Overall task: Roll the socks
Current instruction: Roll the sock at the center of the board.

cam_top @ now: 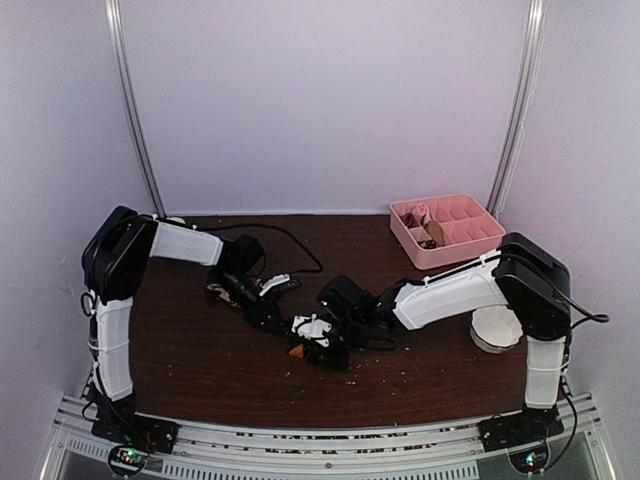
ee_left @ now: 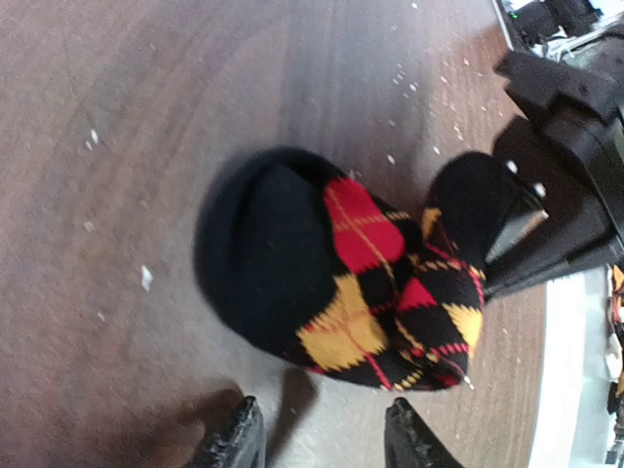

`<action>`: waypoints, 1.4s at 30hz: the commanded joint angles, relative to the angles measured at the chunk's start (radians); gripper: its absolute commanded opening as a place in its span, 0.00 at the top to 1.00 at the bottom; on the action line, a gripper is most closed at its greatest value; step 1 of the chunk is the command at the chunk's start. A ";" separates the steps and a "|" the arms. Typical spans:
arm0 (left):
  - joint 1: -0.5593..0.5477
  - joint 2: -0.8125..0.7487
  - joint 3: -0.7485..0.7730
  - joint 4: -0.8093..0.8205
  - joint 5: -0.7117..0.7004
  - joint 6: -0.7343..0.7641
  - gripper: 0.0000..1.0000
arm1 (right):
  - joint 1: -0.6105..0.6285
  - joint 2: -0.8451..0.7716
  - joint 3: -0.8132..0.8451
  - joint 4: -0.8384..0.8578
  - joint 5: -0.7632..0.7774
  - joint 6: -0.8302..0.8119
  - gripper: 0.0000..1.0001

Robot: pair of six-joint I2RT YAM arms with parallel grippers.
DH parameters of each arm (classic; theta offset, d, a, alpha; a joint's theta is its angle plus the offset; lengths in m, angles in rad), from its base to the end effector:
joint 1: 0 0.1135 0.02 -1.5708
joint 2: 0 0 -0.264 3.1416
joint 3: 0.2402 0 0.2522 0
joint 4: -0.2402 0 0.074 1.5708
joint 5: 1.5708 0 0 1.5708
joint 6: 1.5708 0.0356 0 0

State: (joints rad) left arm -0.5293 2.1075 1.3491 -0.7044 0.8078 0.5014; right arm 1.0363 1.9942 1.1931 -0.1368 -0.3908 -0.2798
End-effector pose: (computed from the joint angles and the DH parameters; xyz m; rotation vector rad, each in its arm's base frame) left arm 0.3191 -0.2165 0.1174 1.4394 2.4098 -1.2014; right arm 0.1948 0.3556 0.1338 -1.7131 1.9424 0.7879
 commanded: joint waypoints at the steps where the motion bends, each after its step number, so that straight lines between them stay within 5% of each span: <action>1: -0.038 0.053 0.060 0.003 -0.018 -0.020 0.57 | 0.002 0.039 0.017 -0.109 -0.039 0.046 1.00; 22: -0.075 0.088 0.128 -0.188 0.217 0.129 0.51 | -0.042 0.091 0.021 -0.032 -0.097 0.119 1.00; 30: -0.142 0.104 0.092 -0.131 -0.030 0.100 0.53 | -0.043 0.094 0.006 0.009 -0.085 0.139 1.00; 35: -0.158 0.114 0.087 -0.047 -0.244 -0.016 0.65 | -0.043 0.076 -0.022 0.062 -0.084 0.166 1.00; 42: -0.184 0.120 0.087 -0.036 -0.365 -0.044 0.74 | -0.045 -0.030 -0.151 0.237 -0.048 0.223 0.54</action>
State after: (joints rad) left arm -0.6800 2.1696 1.4631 -0.8059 0.7322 0.4927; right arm 1.0039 2.0033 1.1225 0.0399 -0.5213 -0.1055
